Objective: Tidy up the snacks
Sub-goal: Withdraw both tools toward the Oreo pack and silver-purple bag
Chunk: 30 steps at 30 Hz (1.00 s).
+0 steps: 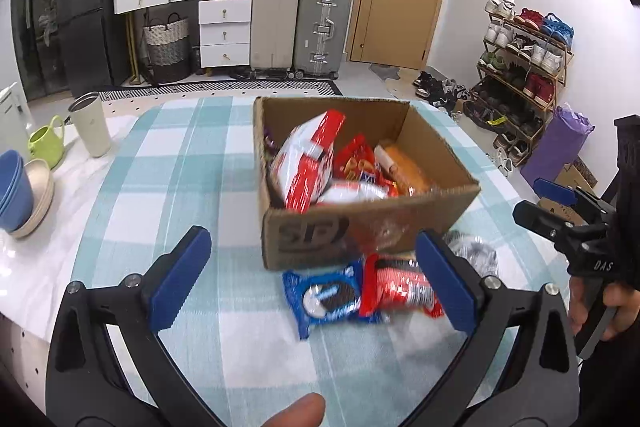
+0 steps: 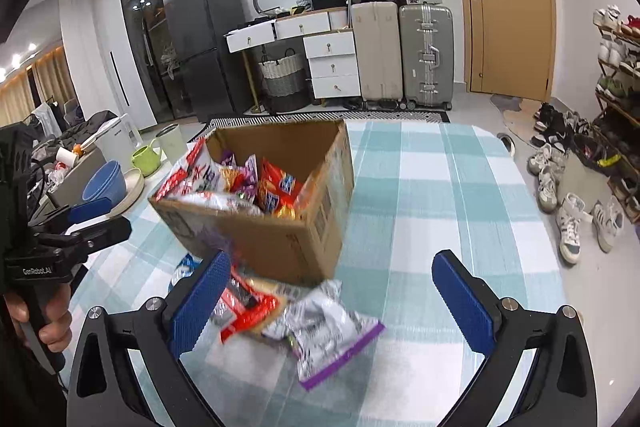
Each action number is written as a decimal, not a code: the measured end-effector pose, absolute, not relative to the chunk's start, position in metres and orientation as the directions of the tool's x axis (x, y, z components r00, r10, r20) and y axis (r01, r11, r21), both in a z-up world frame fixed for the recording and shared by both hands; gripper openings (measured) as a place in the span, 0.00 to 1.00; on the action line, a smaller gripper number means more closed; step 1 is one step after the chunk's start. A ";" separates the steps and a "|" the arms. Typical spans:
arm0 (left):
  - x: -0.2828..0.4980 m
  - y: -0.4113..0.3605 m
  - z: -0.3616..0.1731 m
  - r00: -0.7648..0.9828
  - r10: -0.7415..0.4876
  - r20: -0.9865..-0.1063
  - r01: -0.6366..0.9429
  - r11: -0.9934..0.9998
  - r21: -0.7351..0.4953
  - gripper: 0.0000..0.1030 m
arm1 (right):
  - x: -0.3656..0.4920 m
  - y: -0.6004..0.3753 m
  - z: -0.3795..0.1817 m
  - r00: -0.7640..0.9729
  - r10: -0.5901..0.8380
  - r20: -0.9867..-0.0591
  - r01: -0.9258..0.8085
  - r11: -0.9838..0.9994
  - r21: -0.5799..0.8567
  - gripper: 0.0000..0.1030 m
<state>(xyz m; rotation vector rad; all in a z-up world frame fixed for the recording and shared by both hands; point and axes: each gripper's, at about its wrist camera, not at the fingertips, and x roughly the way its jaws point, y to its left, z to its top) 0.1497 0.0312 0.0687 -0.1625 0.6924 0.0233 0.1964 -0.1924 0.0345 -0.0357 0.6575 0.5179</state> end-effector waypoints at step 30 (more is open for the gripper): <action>0.140 0.050 -0.010 0.673 -0.019 -0.739 -0.146 0.977 -0.158 0.99 | 0.215 -0.178 -0.031 0.569 0.369 -0.735 -0.361 0.915 0.179 0.99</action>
